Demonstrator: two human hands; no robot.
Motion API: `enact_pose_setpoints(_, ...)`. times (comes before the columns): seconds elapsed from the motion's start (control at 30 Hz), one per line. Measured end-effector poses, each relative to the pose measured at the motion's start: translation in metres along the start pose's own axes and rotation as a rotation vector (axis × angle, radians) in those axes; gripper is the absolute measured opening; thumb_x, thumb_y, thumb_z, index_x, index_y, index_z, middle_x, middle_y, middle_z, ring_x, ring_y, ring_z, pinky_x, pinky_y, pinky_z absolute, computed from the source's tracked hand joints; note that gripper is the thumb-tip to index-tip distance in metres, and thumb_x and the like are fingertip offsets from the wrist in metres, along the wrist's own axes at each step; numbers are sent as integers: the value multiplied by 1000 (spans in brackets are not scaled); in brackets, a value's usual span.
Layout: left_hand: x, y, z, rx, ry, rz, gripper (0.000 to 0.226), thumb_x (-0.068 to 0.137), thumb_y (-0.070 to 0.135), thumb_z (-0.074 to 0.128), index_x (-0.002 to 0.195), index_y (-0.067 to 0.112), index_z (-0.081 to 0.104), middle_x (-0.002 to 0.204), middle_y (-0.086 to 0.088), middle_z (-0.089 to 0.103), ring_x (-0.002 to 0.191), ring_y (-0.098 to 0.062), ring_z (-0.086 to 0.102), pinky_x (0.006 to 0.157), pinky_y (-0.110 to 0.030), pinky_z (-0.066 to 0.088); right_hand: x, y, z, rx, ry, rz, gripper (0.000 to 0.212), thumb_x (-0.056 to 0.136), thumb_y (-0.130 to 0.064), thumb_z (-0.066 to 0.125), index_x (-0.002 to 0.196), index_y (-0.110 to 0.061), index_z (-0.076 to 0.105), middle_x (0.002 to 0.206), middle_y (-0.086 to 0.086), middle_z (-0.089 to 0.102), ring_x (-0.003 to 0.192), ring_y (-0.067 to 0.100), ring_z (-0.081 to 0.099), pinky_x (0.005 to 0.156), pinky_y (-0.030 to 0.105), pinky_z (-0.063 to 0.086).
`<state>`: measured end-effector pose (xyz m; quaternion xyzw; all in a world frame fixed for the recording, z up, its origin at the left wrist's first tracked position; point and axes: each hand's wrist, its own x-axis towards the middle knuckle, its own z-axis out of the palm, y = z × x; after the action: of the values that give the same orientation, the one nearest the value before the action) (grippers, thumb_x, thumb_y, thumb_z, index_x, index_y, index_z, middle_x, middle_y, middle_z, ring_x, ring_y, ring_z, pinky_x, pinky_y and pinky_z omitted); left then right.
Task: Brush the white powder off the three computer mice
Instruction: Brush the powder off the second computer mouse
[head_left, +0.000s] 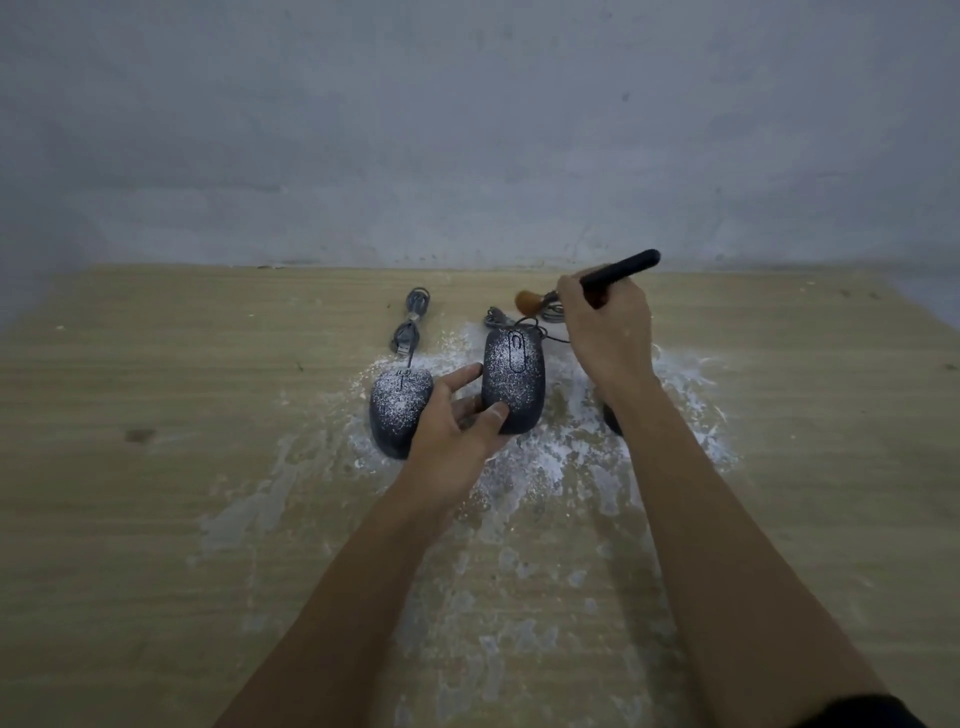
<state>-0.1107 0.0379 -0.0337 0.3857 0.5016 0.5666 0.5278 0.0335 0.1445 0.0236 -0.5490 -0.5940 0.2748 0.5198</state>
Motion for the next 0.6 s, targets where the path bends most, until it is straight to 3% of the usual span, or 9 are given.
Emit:
enact_pose_setpoints(0.1, 1, -1, -1, 3, 2, 1, 40, 95, 7, 62, 119, 37, 52, 120, -4, 70, 104, -15, 71, 84, -31, 60, 0, 0, -2, 26, -110, -16, 17, 96, -36, 64, 88, -23, 71, 81, -1, 75, 73, 9, 71, 66, 32, 57)
enact_pose_setpoints(0.2, 1, -1, -1, 14, 7, -1, 40, 95, 6, 62, 120, 36, 52, 121, -5, 69, 107, -17, 70, 83, -31, 60, 0, 2, -4, 1, -87, -32, 19, 96, -31, 63, 80, -22, 66, 65, -7, 62, 51, -1, 54, 52, 24, 45)
enact_pose_setpoints(0.3, 1, -1, -1, 18, 12, 3, 41, 95, 5, 62, 119, 37, 53, 120, -5, 69, 106, -17, 70, 83, -31, 60, -1, 2, -7, 10, -109, -39, 18, 97, -32, 63, 86, -19, 70, 69, -4, 68, 58, 5, 58, 54, 25, 49)
enact_pose_setpoints(0.4, 0, 0, -1, 21, 10, -2, 41, 95, 5, 62, 115, 40, 53, 121, -5, 69, 107, -18, 70, 84, -32, 60, -1, -1, -9, 25, -83, -43, 20, 95, -29, 62, 76, -22, 62, 53, -20, 59, 47, -3, 49, 45, 13, 38)
enact_pose_setpoints(0.43, 0, 0, -1, 21, 10, -4, 41, 95, 6, 62, 114, 40, 53, 121, -5, 68, 107, -18, 70, 84, -32, 60, -1, 0, -10, 33, -75, -44, 19, 96, -30, 62, 78, -22, 63, 57, -20, 61, 49, -3, 52, 46, 13, 39)
enact_pose_setpoints(0.5, 0, 1, -1, 15, 9, -6, 40, 95, 6, 62, 114, 41, 54, 121, -6, 69, 108, -19, 70, 86, -34, 60, 0, -1, -10, -29, -123, -74, 19, 98, -34, 62, 87, -19, 68, 72, -10, 68, 60, 1, 59, 53, 18, 47)
enact_pose_setpoints(0.6, -1, 0, -1, 13, 3, -4, 40, 95, 6, 62, 115, 40, 53, 121, -5, 69, 107, -19, 70, 87, -36, 60, 0, -1, -9, -48, -121, -101, 21, 96, -31, 61, 78, -20, 63, 66, -5, 59, 49, -1, 51, 46, 13, 40)
